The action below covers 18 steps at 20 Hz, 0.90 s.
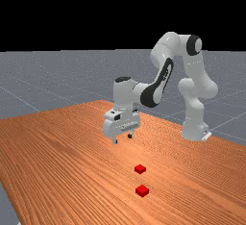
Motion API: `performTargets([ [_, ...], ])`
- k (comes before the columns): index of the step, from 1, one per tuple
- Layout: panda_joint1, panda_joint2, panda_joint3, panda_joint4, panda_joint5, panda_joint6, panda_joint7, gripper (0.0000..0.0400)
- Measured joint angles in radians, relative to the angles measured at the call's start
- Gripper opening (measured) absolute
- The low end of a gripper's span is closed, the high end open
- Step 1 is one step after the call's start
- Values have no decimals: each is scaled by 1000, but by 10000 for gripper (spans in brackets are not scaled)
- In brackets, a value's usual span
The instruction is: Stack all the cube
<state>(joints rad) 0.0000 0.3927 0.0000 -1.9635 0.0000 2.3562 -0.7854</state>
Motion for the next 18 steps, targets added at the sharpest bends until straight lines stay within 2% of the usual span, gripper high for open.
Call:
performTargets([
  [1, 0, 0, 0, 0, 0, 0, 0, 243],
  [2, 0, 0, 0, 0, 0, 0, 0, 148],
  [3, 0, 0, 0, 0, 0, 0, 0, 90],
  [5, 0, 0, 0, 0, 0, 0, 0, 33],
  [6, 0, 15, 0, 32, 0, -47, 0, 177],
  [7, 7, 4, -7, 7, -17, -5, 15, 265],
  [8, 7, 3, -6, 6, -15, -5, 13, 318],
  [9, 7, 2, -6, 3, -15, -4, 14, 350],
  [12, 7, 1, -3, 2, -3, -4, 23, 389],
  [14, 18, 1, -2, 2, -4, -4, 53, 396],
  [16, 15, 2, 22, 4, 28, -3, 25, 398],
  [17, 38, 14, 13, 28, -4, -42, 65, 399],
  [18, 47, 17, 16, 35, -5, -50, 79, 399],
])
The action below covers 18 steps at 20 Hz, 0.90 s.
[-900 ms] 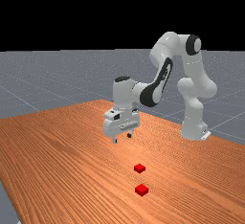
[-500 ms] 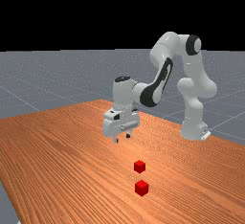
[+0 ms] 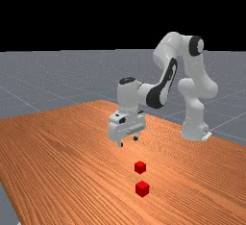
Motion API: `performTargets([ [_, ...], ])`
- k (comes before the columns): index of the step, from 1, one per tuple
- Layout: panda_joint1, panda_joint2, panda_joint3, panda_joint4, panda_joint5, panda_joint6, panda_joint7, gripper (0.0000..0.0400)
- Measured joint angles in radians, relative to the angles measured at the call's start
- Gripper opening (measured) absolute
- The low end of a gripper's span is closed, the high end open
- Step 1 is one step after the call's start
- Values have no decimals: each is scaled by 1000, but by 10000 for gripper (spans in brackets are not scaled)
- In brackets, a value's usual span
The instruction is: Stack all the cube
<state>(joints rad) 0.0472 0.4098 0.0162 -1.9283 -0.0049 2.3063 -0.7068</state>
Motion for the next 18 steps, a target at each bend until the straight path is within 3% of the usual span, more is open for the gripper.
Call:
performTargets([
  [18, 96, 45, 37, 66, -9, -44, 123, 400],
])
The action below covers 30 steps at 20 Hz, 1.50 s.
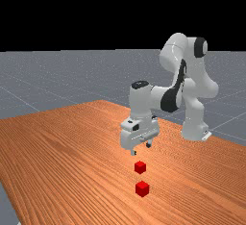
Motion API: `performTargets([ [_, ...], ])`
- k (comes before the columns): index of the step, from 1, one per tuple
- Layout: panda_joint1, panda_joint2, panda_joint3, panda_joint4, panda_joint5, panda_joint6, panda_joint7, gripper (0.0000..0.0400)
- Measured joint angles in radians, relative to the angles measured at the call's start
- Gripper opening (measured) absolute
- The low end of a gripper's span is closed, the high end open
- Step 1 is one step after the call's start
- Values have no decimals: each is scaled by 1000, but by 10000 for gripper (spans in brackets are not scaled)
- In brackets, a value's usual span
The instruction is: Stack all the cube
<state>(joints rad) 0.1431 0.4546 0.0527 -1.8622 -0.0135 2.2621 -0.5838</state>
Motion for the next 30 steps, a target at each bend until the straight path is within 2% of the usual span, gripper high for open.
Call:
performTargets([
  [2, -2, 50, 3, 56, 7, -56, -6, 400],
  [4, -4, 105, 4, 86, 9, -59, -9, 400],
  [7, -2, 135, 1, 42, 2, 47, -5, 400],
  [14, -2, 209, 0, 69, 2, 74, -8, 400],
  [18, 2, 226, -5, 54, -1, 134, 6, 400],
  [25, -5, 322, -2, 217, 2, 22, -13, 400],
  [30, -3, 357, -5, 208, -1, 81, -11, 400],
])
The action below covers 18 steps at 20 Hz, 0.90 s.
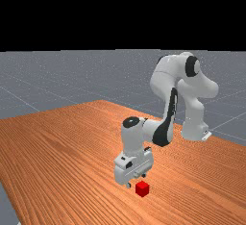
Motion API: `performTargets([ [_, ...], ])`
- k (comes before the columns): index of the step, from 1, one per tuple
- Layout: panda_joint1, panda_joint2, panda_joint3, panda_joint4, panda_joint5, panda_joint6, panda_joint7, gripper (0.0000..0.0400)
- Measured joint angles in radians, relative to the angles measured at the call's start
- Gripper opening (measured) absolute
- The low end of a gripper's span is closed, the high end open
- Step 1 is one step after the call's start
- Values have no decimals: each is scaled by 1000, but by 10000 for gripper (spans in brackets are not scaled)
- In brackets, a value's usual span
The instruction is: Stack all the cube
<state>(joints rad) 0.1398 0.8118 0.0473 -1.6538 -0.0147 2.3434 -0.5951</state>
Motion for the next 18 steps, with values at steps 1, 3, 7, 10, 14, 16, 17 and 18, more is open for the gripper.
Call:
performTargets([
  [1, 0, 6, 0, 6, 0, -4, -1, 400],
  [3, -1, 26, 1, 30, 1, -20, -2, 388],
  [7, -2, 43, 0, 51, -1, 2, -3, 301],
  [10, 16, 40, -8, 40, 7, 32, 50, 358],
  [14, 58, 59, -5, 77, 8, 15, 103, 393],
  [16, 59, 62, 10, 83, 7, 15, 78, 398],
  [17, 63, 63, 9, 85, 5, 14, 81, 399],
  [18, 65, 63, 6, 85, -1, 12, 78, 399],
])
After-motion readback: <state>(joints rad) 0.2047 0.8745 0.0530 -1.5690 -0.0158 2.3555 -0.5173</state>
